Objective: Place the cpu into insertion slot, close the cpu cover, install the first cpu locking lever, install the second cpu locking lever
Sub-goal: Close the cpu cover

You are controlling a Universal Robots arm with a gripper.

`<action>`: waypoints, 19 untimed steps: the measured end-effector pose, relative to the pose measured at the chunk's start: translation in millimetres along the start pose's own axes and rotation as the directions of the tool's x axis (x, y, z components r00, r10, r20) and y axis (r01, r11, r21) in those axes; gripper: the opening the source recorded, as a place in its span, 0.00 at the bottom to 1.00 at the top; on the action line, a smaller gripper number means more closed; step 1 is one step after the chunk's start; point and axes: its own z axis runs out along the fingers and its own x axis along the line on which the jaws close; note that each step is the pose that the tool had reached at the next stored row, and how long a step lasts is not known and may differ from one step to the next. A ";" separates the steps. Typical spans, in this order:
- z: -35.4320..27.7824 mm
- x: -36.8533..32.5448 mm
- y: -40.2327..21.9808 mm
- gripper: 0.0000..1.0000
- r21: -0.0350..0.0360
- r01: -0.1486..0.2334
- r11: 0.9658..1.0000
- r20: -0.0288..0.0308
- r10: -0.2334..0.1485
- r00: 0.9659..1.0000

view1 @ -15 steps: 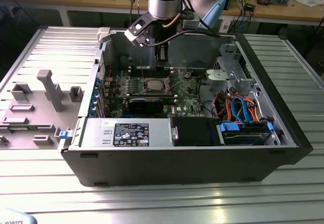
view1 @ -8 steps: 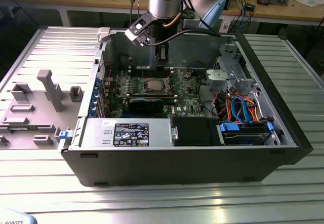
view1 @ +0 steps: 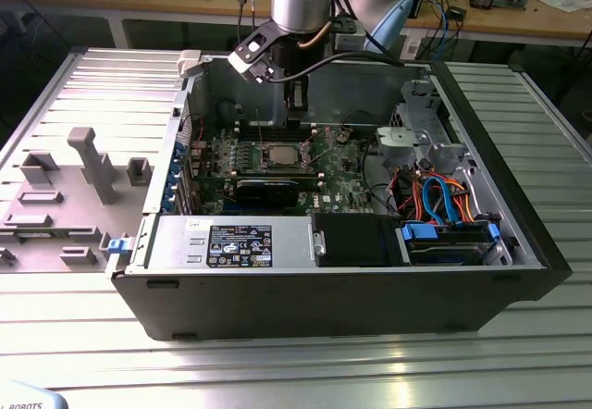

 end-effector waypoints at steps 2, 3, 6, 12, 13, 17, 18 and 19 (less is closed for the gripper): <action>-0.2 0.0 0.0 0.11 0.000 0.000 1.000 0.000 0.000 1.000; -0.2 0.0 0.0 0.11 0.000 0.000 1.000 0.000 0.000 1.000; -0.3 0.0 0.9 0.11 0.000 0.000 1.000 0.000 0.000 1.000; -1.4 0.1 2.8 0.11 0.000 0.000 1.000 0.000 0.000 1.000; -1.5 0.1 3.3 0.11 0.000 0.000 1.000 0.000 0.000 1.000; -1.4 0.2 8.1 0.11 0.000 0.000 1.000 0.000 0.000 1.000; -1.4 0.4 10.0 0.11 0.000 0.000 1.000 0.000 0.000 1.000; -1.4 0.4 11.1 0.11 0.000 0.000 1.000 0.000 0.000 1.000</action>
